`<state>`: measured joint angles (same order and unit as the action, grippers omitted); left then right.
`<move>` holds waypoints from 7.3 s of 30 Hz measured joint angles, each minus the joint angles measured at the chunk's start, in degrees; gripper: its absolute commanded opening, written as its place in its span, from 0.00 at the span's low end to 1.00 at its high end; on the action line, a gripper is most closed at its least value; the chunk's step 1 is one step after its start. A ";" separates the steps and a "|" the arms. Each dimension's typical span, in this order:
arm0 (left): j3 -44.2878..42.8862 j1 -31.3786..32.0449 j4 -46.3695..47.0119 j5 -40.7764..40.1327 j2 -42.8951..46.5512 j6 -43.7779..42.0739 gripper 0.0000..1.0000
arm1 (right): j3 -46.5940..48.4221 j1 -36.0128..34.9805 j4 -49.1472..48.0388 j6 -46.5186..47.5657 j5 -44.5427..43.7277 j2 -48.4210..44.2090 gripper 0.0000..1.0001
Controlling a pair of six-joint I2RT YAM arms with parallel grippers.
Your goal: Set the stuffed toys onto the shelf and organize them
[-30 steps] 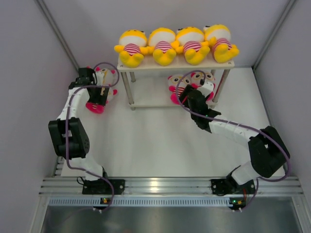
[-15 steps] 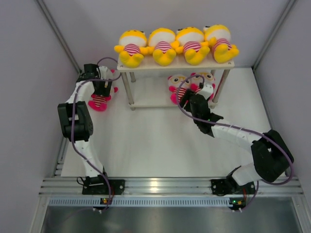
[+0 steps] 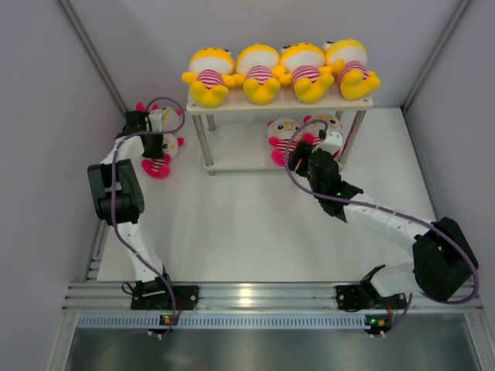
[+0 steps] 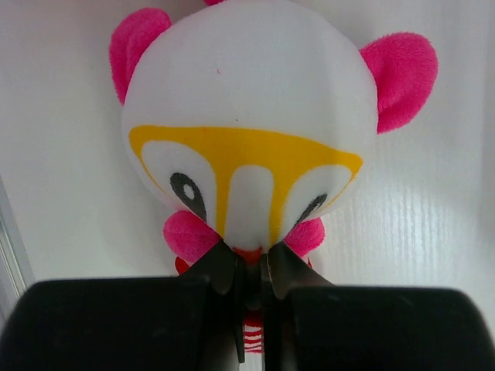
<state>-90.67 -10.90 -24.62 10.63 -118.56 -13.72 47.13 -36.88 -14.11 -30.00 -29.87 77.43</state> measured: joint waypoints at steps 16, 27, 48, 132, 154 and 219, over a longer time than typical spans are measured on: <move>20.06 -0.02 -14.88 -1.79 39.69 11.96 0.00 | 9.29 -16.55 -11.91 26.80 39.93 4.07 0.86; 20.52 -0.17 -28.57 2.21 48.13 12.55 0.00 | 30.51 -29.09 -15.32 28.41 46.77 30.27 0.85; 20.52 -0.92 -32.83 6.36 48.76 12.04 0.72 | 38.75 -29.00 -10.99 19.91 40.35 41.31 0.00; 10.23 3.96 -24.59 -8.74 28.30 2.49 0.71 | 14.29 3.89 0.39 44.78 41.07 8.68 0.63; -4.61 7.54 3.82 -19.52 1.95 -6.47 0.77 | 12.70 1.70 4.68 43.41 41.53 -4.81 0.65; 21.18 9.14 -48.65 24.41 66.12 -33.97 0.00 | 14.08 -11.67 27.36 37.22 45.88 -11.50 0.97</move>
<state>-69.49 -1.76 -73.28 35.05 -52.45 -47.68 61.21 -48.56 13.26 7.22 16.01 65.93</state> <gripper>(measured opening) 0.145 0.846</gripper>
